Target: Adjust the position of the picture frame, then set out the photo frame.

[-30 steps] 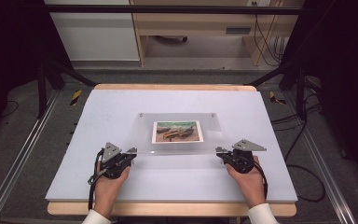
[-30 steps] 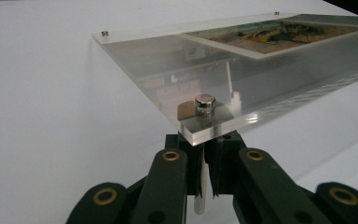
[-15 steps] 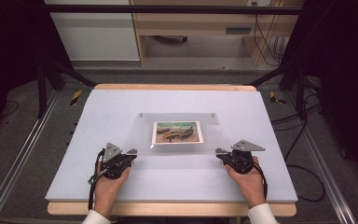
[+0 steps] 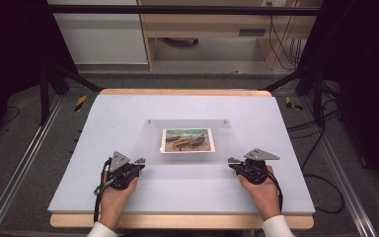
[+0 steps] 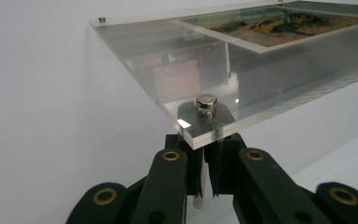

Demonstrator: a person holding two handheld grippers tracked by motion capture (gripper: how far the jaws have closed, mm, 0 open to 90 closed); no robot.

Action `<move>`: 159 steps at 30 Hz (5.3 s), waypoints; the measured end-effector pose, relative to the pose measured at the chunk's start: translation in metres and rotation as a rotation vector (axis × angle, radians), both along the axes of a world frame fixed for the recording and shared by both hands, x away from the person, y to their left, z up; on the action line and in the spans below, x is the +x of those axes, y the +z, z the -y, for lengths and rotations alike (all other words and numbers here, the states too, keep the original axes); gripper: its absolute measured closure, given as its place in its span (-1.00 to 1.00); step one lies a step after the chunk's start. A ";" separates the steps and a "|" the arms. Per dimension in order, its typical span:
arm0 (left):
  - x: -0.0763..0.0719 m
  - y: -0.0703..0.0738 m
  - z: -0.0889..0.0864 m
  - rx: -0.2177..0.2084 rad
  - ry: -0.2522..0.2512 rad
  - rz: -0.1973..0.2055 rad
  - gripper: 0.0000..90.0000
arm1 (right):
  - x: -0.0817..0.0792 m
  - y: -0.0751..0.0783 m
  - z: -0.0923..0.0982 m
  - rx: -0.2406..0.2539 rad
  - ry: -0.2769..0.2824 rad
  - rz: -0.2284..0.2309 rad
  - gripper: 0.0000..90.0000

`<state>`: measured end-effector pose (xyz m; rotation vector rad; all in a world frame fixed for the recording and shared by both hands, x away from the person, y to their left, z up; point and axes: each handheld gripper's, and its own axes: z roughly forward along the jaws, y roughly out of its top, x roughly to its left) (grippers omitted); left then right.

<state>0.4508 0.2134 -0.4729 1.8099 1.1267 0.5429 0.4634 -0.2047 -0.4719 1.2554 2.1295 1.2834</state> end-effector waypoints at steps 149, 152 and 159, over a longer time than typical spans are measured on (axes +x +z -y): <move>0.050 0.014 -0.007 -0.246 -0.067 -0.285 -0.65 | 0.039 0.019 0.001 0.197 -0.028 -0.301 -0.66; 0.051 0.014 -0.008 -0.243 -0.073 -0.287 -0.64 | 0.039 0.019 0.001 0.194 -0.040 -0.294 -0.64; 0.051 0.016 -0.007 -0.226 -0.058 -0.288 -0.59 | 0.036 0.019 0.000 0.185 -0.047 -0.271 -0.62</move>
